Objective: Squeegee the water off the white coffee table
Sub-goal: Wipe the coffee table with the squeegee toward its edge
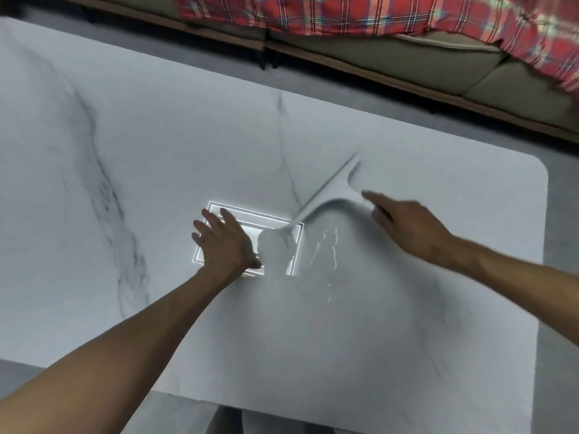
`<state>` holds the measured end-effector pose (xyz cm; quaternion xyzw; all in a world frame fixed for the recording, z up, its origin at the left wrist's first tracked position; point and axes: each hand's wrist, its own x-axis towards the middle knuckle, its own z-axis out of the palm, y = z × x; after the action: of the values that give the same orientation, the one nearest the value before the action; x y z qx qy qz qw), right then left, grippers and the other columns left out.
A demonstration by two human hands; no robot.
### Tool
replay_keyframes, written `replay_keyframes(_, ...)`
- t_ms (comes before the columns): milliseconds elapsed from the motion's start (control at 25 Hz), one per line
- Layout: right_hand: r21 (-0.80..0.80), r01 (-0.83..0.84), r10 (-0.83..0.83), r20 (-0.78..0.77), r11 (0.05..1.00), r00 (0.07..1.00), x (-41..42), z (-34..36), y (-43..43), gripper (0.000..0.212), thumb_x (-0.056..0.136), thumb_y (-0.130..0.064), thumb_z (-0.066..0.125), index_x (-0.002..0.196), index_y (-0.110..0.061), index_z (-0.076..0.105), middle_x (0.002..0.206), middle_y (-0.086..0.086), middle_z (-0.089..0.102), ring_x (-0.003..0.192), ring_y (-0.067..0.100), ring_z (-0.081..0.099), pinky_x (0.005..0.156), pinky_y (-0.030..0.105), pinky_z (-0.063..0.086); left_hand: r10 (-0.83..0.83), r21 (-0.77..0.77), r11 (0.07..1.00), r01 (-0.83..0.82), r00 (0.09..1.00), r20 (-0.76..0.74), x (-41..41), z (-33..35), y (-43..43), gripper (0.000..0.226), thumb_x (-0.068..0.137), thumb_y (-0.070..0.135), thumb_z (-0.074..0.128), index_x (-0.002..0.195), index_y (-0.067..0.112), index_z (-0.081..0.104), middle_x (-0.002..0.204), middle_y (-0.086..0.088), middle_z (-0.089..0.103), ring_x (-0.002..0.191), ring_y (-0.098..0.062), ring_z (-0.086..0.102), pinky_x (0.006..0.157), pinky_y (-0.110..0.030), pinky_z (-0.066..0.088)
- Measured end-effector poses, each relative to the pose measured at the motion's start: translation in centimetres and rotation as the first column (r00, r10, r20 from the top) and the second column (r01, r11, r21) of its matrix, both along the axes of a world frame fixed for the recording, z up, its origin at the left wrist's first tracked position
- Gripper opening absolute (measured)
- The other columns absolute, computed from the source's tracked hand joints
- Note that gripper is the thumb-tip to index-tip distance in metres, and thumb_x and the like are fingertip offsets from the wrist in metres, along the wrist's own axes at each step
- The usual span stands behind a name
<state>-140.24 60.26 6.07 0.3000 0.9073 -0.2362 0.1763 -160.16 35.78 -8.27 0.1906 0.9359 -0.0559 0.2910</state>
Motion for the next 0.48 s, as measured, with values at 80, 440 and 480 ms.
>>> replay_keyframes(80,0.014,0.064,-0.063,-0.066,0.998,0.996,-6.0,-0.9,3.0,0.043,0.099,-0.027,0.039,0.142,-0.025,0.040,0.134,0.009,0.058,0.116,0.038,0.056,0.092,0.038,0.044,-0.082,0.043,0.996,0.082,0.996,0.020,-0.7,-0.4,2.4,0.164,0.024,0.073,0.082,0.142,0.008,-0.011,0.151,-0.035,0.001,0.136,-0.062,0.009,0.108,-0.068,0.015)
replay_keyframes(440,0.060,-0.072,0.075,-0.032,0.996,0.997,-21.5,-4.4,7.8,0.049,0.097,-0.019,0.031,0.146,-0.024,0.027,0.121,0.011,0.056,0.092,0.033,0.046,0.051,0.025,0.046,-0.065,0.066,0.995,0.069,0.996,-0.059,-0.1,-2.8,5.2,0.154,0.041,0.070,0.082,0.150,0.000,-0.002,0.148,-0.046,0.004,0.133,-0.069,0.009,0.108,-0.067,0.022)
replay_keyframes(480,0.083,-0.094,0.095,-0.002,0.992,0.995,-20.4,-4.8,7.7,0.048,0.098,-0.018,0.031,0.145,-0.021,0.028,0.124,0.014,0.057,0.098,0.037,0.050,0.064,0.032,0.043,-0.073,0.052,0.996,0.077,0.995,-0.064,0.0,-2.7,5.3,0.154,0.040,0.071,0.081,0.149,-0.001,0.000,0.147,-0.047,0.007,0.132,-0.069,0.012,0.107,-0.067,0.024)
